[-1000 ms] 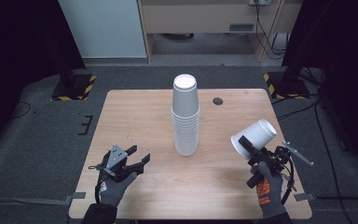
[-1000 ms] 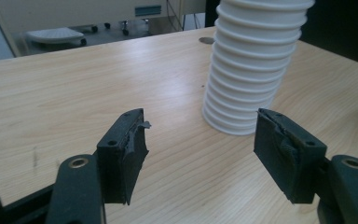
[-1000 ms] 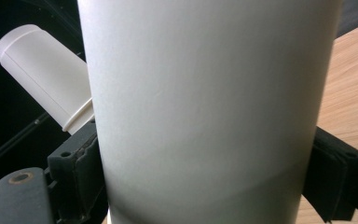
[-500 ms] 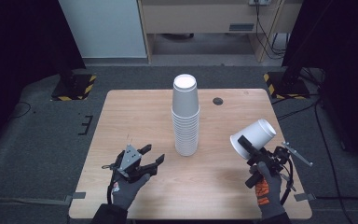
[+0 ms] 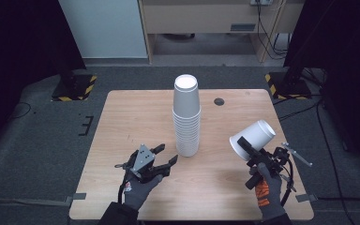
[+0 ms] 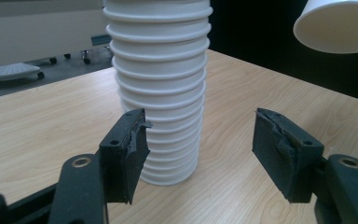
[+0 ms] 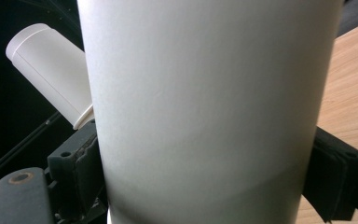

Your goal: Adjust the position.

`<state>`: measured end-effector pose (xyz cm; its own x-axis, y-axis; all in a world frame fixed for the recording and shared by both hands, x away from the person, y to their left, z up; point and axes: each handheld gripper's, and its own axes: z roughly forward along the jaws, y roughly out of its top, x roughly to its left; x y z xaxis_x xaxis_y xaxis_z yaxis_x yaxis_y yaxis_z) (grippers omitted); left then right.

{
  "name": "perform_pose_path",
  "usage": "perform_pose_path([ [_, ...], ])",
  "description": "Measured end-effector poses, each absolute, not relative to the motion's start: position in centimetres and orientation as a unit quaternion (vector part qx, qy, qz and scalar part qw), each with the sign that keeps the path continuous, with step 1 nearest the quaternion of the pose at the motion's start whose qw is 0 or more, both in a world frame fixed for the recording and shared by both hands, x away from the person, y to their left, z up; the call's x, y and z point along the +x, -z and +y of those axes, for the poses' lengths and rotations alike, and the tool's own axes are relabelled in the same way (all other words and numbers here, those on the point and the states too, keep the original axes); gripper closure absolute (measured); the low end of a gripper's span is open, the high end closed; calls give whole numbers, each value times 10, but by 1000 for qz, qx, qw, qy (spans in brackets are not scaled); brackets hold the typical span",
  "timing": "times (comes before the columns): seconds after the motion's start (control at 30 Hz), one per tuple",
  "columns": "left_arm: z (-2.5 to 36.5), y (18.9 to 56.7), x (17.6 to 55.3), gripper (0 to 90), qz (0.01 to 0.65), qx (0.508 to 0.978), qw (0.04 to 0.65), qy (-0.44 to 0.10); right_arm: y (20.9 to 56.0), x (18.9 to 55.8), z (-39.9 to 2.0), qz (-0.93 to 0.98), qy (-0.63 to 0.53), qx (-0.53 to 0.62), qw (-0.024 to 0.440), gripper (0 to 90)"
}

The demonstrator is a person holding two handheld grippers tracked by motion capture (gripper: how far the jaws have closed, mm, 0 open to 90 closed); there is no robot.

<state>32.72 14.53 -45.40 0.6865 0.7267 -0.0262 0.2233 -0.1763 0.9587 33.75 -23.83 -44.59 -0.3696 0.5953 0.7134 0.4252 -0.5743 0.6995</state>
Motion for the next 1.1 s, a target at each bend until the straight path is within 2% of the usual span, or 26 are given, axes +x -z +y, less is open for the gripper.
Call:
perform_pose_path([
  [1.1, 84, 447, 341, 319, 282, 738, 577, -209, 446, 338, -237, 458, -692, 557, 45, 141],
])
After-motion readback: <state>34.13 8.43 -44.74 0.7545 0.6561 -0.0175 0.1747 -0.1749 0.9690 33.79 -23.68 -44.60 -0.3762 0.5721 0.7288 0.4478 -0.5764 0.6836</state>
